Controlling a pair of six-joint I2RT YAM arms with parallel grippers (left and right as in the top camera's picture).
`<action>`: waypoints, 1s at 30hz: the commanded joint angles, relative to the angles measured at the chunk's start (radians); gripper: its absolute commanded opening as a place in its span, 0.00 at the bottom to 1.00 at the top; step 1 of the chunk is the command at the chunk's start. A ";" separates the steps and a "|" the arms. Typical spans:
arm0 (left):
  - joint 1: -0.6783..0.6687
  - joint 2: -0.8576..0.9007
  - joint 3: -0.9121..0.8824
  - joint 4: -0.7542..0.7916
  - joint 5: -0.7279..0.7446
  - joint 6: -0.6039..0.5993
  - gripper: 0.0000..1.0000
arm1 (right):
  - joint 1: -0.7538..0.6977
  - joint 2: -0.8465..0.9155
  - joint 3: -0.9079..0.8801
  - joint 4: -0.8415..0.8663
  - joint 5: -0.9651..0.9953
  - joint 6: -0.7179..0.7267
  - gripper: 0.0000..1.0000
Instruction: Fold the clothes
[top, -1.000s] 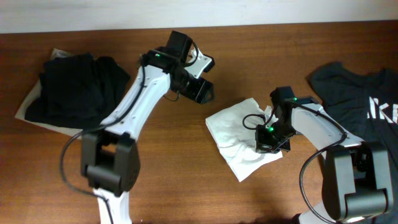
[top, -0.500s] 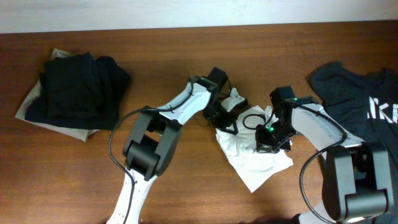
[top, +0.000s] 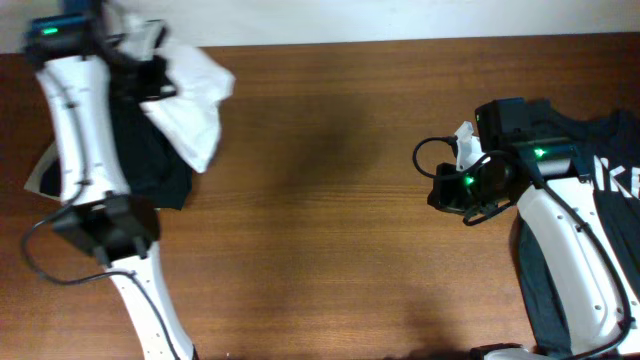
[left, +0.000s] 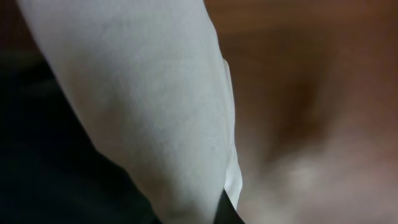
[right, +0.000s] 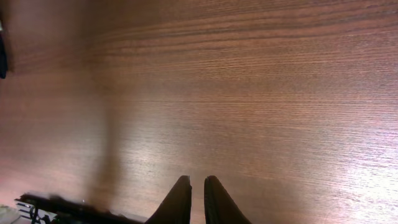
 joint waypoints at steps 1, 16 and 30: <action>0.199 0.022 0.010 0.052 -0.071 0.031 0.00 | -0.004 -0.003 0.011 0.011 0.006 0.021 0.13; 0.074 -0.549 0.023 -0.056 0.051 0.090 0.99 | -0.003 -0.206 0.354 -0.029 0.028 -0.071 0.43; -0.349 -1.031 -0.494 -0.056 -0.129 0.011 0.99 | -0.003 -0.573 0.359 -0.029 0.029 -0.097 0.99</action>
